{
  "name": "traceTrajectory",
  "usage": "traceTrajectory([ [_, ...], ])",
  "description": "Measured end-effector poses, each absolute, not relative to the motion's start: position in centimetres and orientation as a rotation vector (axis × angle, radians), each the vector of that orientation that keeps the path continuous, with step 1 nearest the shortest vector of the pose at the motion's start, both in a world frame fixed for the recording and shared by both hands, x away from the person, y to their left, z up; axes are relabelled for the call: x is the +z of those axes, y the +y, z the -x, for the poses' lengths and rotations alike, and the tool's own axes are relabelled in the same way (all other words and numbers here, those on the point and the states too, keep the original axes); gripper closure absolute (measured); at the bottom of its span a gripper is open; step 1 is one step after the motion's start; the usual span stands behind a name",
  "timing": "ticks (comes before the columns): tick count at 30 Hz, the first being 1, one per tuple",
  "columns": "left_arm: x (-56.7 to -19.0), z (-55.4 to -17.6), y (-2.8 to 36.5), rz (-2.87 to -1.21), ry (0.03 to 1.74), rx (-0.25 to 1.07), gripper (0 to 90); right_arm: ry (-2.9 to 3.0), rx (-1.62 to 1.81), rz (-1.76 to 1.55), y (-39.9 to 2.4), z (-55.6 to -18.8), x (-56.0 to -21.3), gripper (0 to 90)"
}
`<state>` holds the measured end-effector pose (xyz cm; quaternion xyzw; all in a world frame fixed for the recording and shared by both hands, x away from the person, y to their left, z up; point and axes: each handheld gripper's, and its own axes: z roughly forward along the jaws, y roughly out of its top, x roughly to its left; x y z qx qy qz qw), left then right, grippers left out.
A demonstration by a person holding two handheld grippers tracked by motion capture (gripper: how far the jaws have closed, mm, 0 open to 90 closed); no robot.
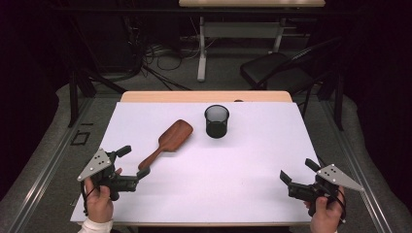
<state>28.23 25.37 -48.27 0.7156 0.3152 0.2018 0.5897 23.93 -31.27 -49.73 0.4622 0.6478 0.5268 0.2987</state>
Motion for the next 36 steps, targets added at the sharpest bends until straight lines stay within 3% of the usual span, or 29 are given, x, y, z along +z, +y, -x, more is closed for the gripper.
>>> traceTrajectory([
  [36, -47.3, -30.0, 24.6, -1.746, 0.833, 0.351, 0.3, 1.762, 1.454, -1.272, -31.2, -25.2, -51.0, 0.0],
])
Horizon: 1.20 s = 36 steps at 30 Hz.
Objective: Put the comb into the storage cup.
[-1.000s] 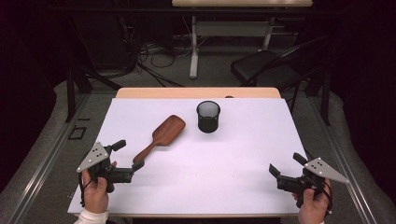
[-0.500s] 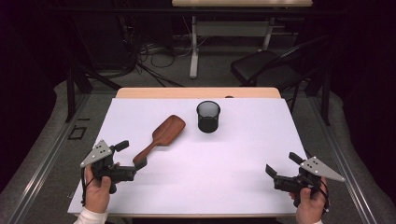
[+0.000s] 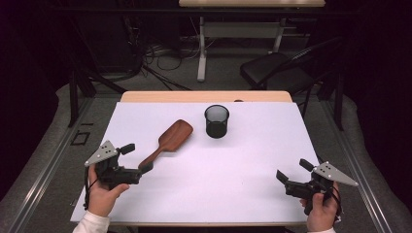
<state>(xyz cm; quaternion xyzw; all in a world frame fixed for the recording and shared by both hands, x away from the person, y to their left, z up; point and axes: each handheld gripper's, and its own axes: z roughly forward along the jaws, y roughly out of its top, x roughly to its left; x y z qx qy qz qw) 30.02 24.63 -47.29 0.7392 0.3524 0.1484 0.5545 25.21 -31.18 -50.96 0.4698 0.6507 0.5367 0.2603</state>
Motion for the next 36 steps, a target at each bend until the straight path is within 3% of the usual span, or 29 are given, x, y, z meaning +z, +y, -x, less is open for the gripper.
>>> traceTrajectory([
  [36, -44.8, -35.0, 22.5, -1.937, 0.905, 0.349, 1.2, 1.795, 1.459, -1.261, -30.6, -25.8, -51.2, 0.1],
])
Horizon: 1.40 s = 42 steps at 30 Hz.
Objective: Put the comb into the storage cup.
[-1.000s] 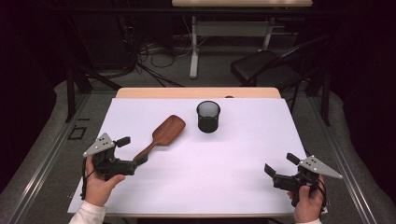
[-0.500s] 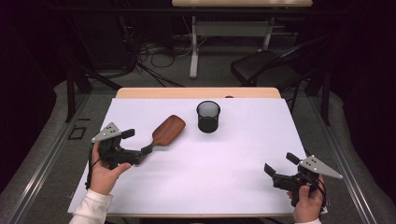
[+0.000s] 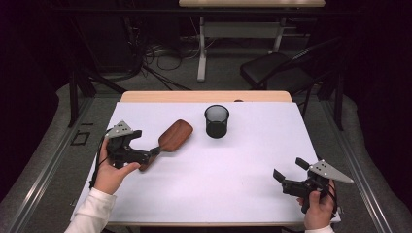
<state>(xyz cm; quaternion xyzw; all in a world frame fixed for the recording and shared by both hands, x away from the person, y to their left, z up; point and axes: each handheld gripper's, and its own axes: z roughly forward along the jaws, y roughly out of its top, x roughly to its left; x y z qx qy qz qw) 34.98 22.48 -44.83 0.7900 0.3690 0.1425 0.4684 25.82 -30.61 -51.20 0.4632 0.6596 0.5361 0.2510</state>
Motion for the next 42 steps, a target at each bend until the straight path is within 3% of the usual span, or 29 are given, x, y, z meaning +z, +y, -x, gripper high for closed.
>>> traceTrajectory([
  [31, -43.7, -37.7, 24.0, -2.05, 0.997, 0.291, 0.4, 1.795, 1.434, -1.28, -30.3, -25.3, -51.4, 0.2],
  [42, -43.2, -38.8, 24.1, -2.168, 1.055, 0.299, 0.4, 1.794, 1.426, -1.279, -30.4, -25.2, -51.5, 0.2],
])
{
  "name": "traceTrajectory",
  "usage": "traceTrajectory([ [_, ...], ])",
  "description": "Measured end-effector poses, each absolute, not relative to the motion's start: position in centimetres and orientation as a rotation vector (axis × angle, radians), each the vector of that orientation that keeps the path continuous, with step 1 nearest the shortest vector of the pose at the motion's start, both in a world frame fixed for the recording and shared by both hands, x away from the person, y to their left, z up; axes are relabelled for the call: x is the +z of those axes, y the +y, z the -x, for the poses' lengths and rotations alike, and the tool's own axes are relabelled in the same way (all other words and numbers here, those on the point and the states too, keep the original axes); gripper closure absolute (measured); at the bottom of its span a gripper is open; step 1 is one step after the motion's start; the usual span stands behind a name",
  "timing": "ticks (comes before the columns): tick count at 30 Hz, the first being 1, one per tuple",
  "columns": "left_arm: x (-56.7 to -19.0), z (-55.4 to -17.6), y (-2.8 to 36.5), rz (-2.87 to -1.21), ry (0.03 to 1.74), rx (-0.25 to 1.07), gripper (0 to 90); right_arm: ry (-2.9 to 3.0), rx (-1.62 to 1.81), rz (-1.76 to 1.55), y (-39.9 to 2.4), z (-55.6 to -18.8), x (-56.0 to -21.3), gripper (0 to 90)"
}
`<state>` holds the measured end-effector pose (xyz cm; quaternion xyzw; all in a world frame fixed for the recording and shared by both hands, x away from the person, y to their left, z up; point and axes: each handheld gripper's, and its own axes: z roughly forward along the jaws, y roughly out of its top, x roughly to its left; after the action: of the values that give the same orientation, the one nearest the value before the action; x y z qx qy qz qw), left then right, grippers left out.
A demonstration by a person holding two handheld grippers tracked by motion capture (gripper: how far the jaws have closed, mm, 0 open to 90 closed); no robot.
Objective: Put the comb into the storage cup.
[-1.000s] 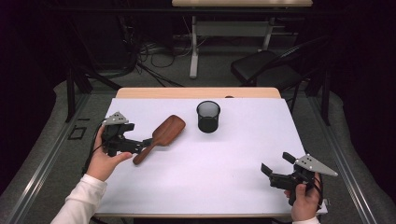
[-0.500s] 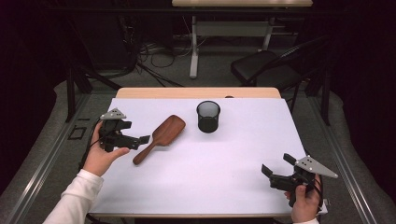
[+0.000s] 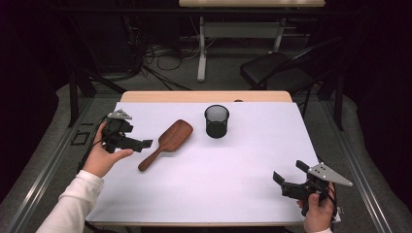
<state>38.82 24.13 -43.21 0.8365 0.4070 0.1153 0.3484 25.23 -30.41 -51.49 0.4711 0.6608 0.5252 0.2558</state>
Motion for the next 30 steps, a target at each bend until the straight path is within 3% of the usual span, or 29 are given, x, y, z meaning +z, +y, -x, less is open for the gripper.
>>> traceTrajectory([
  [30, -42.2, -40.6, 25.2, -2.261, 1.186, 0.288, 2.3, 1.805, 1.419, -1.29, -30.5, -25.4, -51.7, 0.9],
])
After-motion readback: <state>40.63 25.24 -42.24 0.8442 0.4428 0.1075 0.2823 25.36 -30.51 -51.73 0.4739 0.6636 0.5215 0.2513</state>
